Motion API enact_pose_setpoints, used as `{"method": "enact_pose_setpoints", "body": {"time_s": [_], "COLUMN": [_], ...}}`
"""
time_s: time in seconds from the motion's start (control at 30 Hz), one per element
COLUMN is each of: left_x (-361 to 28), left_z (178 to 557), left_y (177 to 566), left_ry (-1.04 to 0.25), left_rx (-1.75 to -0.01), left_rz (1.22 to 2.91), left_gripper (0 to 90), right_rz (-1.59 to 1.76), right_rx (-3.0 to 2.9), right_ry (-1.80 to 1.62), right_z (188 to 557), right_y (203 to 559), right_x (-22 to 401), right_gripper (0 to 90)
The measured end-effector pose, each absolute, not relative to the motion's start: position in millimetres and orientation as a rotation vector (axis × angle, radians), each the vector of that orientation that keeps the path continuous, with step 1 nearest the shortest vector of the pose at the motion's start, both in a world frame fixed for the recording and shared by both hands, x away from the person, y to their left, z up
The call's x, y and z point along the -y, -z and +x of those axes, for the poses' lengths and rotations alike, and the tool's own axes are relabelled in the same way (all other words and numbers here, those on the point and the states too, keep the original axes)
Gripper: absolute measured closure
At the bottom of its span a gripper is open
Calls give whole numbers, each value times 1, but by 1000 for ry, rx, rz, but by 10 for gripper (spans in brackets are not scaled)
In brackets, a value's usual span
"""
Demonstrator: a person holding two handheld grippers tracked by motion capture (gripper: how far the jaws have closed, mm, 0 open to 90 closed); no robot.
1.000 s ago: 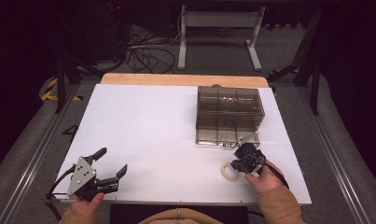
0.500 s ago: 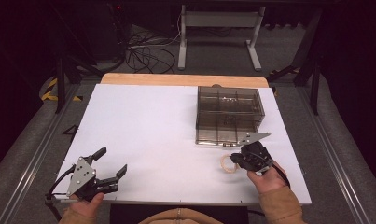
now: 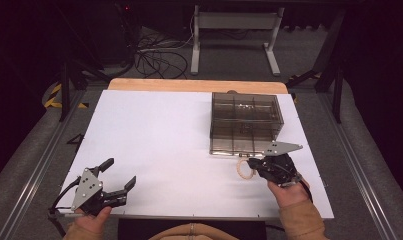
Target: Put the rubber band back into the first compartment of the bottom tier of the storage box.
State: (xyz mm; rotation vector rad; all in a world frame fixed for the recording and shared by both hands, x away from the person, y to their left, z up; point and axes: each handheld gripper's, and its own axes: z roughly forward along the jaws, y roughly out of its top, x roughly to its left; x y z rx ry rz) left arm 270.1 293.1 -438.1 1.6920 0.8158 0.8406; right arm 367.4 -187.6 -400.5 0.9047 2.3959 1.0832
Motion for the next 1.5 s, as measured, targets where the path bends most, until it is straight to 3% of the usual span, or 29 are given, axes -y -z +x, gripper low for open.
{"method": "enact_pose_setpoints", "body": {"time_s": [1.5], "left_x": [-293], "left_z": [271], "left_y": [438], "left_ry": [-838], "left_rx": [-819], "left_rz": [1690], "left_gripper": [133], "right_rz": [726], "right_rx": [-2130], "right_ry": [-1299], "right_z": [364], "right_y": [382], "right_x": [193], "right_gripper": [846]}}
